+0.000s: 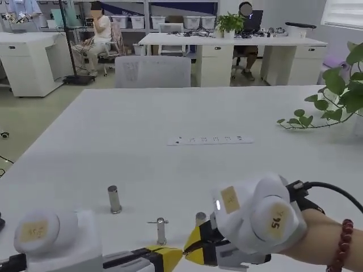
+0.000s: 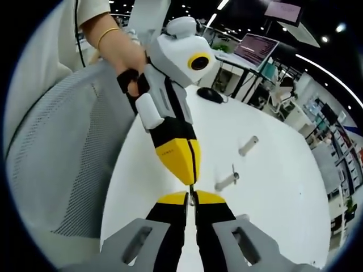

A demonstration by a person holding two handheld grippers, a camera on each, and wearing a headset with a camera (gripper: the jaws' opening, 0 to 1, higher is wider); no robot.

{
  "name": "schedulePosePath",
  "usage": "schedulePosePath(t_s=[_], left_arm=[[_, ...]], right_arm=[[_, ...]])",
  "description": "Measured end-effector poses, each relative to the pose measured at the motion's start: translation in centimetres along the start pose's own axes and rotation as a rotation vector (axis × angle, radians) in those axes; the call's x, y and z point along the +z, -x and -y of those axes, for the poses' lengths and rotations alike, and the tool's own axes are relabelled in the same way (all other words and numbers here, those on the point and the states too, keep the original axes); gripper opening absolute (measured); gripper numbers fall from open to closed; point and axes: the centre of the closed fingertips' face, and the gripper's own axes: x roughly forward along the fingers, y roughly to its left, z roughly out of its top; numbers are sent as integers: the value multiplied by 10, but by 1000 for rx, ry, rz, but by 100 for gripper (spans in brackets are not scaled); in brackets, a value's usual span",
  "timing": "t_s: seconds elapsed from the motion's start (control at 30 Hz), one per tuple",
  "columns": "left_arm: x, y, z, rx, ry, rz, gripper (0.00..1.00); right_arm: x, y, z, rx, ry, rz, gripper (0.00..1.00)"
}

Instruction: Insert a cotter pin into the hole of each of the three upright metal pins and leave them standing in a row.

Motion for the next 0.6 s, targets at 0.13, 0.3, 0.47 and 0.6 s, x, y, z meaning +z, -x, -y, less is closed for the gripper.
schedulePosePath(t_s=[0.13,0.3,0.47,0.6], left_arm=[[0,1,-1,2,-16,2,0],[-3,2,1,-6,-60,-7,0],[-5,2,4,-22,-92,-14,0],[-6,2,9,-46,-123,-20,0]], right_arm=[[-2,4,2,15,-67,19,8],[-4,9,-1,53,-192,55,12],[-6,12,-1,78,-257,75,14],[-8,17,-5,147,-323,87,15]])
